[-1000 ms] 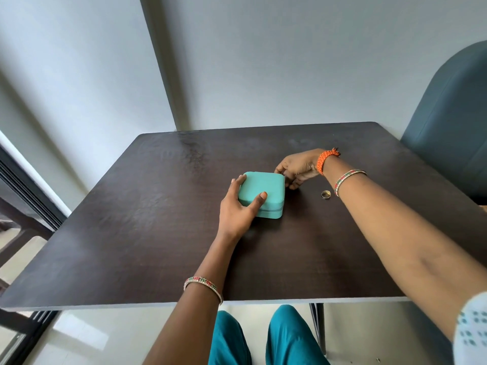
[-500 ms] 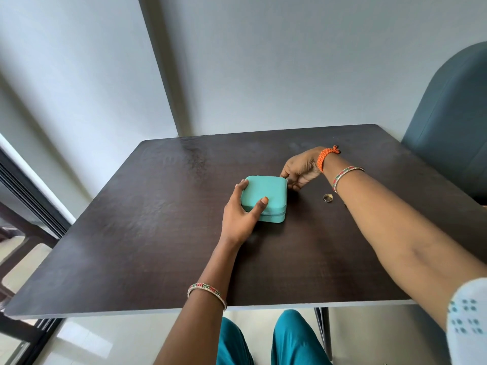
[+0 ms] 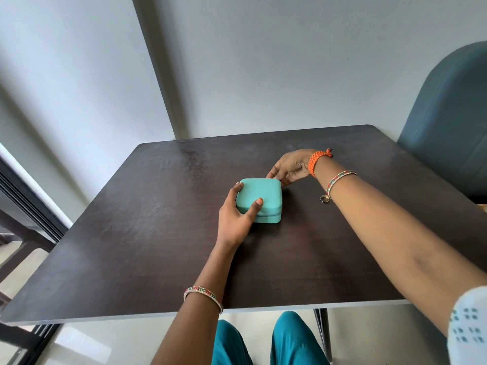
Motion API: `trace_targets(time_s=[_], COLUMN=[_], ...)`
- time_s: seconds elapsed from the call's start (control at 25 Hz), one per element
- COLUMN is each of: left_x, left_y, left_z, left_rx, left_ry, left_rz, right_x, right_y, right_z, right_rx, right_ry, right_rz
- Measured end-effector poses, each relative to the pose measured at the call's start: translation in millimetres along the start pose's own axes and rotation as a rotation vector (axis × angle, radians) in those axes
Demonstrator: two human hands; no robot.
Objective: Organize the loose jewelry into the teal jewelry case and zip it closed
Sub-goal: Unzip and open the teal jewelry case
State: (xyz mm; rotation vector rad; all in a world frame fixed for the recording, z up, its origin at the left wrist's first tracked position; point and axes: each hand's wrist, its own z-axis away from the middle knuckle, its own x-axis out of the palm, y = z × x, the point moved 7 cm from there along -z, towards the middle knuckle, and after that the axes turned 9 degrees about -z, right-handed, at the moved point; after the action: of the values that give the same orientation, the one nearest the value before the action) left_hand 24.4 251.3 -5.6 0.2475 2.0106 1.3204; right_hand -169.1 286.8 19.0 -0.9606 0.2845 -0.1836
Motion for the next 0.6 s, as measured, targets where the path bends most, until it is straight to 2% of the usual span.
trace_targets(time_s=[0.12,0.24,0.44,0.6], left_x=[-1,0,3,3], left_y=[0,-2,-6,-2], left_z=[1,1,-1,0], left_rx=[-0.003,-0.017,-0.036,-0.05], left_ry=[0.025,0.03,0.043,0.036], left_rz=[-0.01,-0.028,-0.088,-0.142], right_x=[-1,-8,-14,-22], right_y=[5,8,10,27], right_z=[-4,-3,14,32], right_rx=[-0.079,-0.275,-0.529,-0.594], right_ry=[0.039,0.11,0.271,0.47], right_rz=[-0.071,-0.167,0.072,0.045])
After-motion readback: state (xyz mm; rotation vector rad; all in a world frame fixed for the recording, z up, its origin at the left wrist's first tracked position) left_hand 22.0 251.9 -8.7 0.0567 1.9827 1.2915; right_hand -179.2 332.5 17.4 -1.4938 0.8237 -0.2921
